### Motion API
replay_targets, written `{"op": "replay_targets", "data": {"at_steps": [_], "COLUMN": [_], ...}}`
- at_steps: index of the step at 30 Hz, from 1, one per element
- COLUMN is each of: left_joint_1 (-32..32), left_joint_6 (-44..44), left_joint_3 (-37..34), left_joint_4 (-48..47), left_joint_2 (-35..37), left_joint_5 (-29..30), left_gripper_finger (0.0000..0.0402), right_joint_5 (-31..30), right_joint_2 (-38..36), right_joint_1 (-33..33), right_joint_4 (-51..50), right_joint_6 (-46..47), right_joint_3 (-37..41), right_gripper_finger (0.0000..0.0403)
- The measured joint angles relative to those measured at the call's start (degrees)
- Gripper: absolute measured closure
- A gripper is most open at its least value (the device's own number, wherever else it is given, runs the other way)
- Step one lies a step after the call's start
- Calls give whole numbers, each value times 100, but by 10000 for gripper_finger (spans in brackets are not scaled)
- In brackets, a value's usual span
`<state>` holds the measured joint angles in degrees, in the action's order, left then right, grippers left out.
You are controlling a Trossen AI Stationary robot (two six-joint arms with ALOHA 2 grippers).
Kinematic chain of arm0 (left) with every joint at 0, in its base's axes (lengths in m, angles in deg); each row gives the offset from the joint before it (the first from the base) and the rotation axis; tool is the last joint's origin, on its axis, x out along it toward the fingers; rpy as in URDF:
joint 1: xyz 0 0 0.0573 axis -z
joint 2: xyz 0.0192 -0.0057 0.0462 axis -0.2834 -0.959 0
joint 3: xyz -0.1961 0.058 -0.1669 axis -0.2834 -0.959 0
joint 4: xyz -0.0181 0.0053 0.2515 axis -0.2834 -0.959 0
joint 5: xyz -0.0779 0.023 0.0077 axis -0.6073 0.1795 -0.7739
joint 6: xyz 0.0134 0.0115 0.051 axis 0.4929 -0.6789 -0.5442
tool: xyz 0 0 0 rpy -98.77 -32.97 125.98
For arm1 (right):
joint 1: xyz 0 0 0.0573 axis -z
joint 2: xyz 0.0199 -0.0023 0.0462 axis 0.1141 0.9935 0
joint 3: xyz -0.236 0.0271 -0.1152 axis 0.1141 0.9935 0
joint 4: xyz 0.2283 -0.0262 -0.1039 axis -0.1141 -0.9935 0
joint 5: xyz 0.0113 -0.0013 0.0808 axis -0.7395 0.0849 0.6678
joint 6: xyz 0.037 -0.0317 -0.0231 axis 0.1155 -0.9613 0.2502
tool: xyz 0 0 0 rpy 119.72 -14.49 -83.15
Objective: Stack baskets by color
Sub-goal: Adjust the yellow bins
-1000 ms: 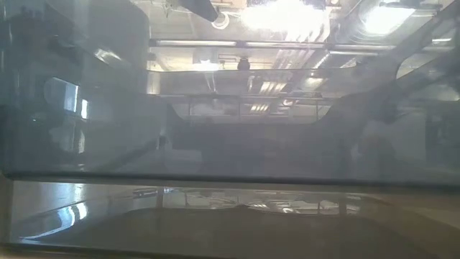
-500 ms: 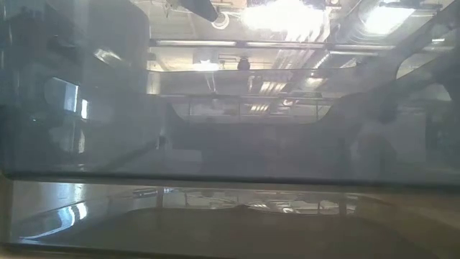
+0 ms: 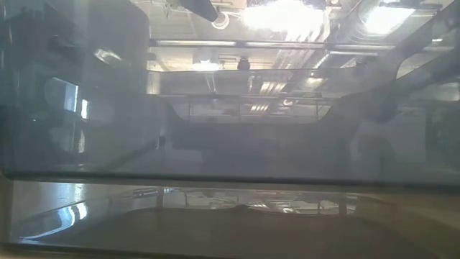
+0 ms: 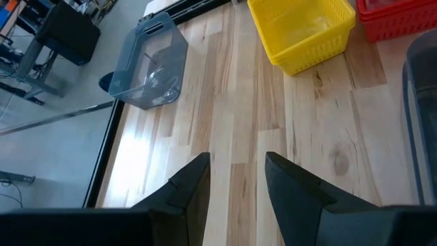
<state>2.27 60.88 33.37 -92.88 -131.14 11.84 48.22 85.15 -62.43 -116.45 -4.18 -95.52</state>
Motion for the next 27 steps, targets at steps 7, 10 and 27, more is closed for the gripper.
{"op": "replay_targets", "data": {"at_steps": [7, 10, 27], "left_joint_1": [-2, 0, 0], "left_joint_6": [0, 0, -257], "left_joint_3": [0, 0, -2], "left_joint_4": [1, 1, -1], "left_joint_2": [0, 0, 0], "left_joint_5": [0, 0, -9], "left_gripper_finger": [275, 275, 275], "right_joint_5": [-614, -898, 304], "right_joint_2": [0, 0, -1], "right_joint_1": [14, 185, 2160], "right_joint_4": [-476, -885, -1195], "right_joint_6": [27, 309, -222], "right_joint_3": [-334, -426, -441], "right_gripper_finger": [309, 309, 309]}}
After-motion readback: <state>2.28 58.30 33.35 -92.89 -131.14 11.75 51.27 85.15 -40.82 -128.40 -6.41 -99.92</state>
